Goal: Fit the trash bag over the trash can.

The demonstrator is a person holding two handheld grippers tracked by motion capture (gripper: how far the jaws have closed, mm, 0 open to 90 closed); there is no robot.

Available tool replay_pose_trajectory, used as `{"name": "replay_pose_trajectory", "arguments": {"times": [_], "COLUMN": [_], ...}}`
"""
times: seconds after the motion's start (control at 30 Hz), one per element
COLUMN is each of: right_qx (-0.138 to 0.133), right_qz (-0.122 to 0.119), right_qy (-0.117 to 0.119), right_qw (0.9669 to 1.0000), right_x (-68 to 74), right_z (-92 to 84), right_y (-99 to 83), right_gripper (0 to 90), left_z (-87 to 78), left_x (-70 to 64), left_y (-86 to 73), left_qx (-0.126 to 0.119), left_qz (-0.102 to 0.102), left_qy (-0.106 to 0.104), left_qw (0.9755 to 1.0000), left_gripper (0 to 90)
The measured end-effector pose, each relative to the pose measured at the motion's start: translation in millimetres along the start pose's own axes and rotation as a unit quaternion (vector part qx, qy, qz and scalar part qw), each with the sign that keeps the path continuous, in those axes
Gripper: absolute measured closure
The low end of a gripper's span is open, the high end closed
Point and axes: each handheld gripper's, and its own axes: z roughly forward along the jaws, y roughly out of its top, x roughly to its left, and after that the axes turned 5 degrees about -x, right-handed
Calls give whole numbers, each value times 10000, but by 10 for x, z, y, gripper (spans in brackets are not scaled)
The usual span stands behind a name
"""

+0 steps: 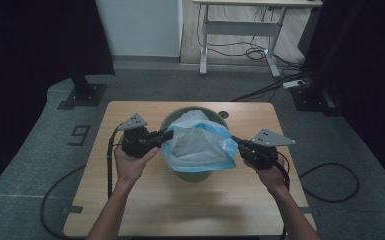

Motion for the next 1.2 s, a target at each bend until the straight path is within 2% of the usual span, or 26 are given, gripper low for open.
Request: {"name": "replay_pose_trajectory", "arguments": {"times": [0.07,0.3,0.5,0.6,0.77,1.0,1.1,1.2], "right_qx": [-24,-92,-95,-56,83,243,321,327], "right_qz": [23,135,85,110,6,-27,-80,-186], "right_qy": [28,151,94,51,-105,-173,-212,-247], "right_qw": [10000,9998,9999,9999,9999,9996,9992,9990], "right_x": [-3,-57,-99,-197,-362,-584,-655,-707], "right_z": [-1,-15,31,107,348,737,894,1012], "right_y": [-7,-9,20,24,52,129,136,153], "right_gripper": [854,864,876,875,876,874,874,873], "left_z": [19,9,47,89,198,355,391,390], "left_x": [39,121,200,266,434,775,891,939], "left_y": [2,55,115,118,118,128,124,127], "left_qx": [-16,-123,-39,48,216,434,417,359], "left_qz": [-13,-24,-32,-41,-132,-381,-506,-557], "left_qy": [-19,51,107,128,224,380,398,386], "left_qw": [10000,9999,9999,9999,9994,9976,9971,9971], "left_gripper": [878,893,894,894,894,892,891,890]}}
